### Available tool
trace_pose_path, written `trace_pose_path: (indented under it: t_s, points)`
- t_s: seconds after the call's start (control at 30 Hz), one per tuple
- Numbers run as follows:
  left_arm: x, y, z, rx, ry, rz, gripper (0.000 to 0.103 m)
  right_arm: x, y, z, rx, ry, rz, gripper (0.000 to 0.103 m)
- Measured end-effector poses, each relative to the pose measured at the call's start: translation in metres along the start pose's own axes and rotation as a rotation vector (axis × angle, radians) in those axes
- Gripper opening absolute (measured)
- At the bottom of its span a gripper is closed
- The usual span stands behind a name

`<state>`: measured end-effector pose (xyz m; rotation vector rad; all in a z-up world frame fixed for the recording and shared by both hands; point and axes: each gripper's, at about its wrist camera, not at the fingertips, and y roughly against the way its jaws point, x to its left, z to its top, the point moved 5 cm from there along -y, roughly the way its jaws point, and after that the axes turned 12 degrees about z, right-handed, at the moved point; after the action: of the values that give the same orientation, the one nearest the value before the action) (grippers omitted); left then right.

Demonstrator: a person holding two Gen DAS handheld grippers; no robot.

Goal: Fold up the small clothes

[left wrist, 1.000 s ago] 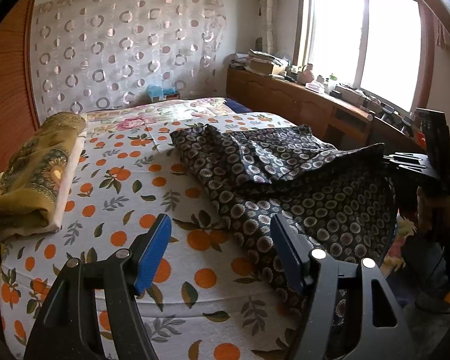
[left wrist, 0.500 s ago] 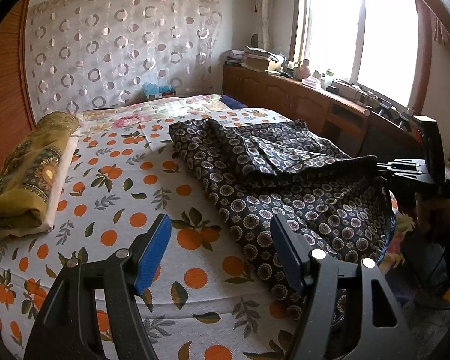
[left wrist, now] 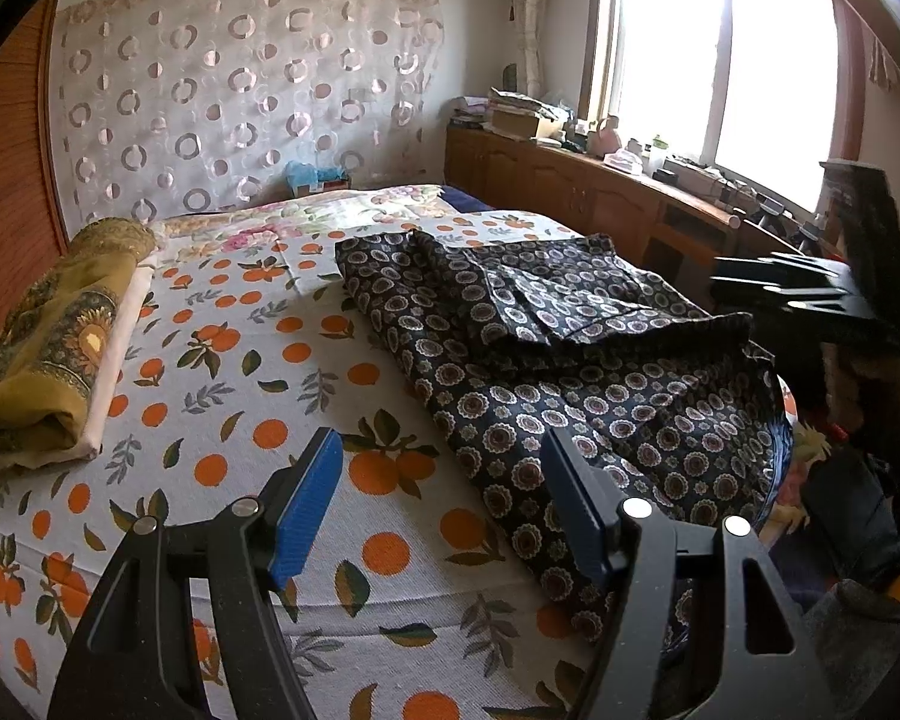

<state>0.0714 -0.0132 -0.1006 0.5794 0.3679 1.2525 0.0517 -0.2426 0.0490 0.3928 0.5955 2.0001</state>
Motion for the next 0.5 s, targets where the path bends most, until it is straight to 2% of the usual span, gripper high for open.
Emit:
trace_pose_path:
  t_s: [0.13,0.37,0.5]
  points:
    - [-0.002,-0.003,-0.003,0.009,-0.007,0.006,0.069,0.015,-0.039,0.014,0.064,0.028,0.085,0.050]
    - [0.002,-0.003,-0.005,0.016,0.007,0.007,0.069,0.043,-0.097,0.023,0.230,0.100,0.228,0.050]
    - [0.003,-0.002,-0.007,0.019,0.009,0.007,0.069,0.045,-0.116,0.024,0.289,0.140,0.225,0.050]
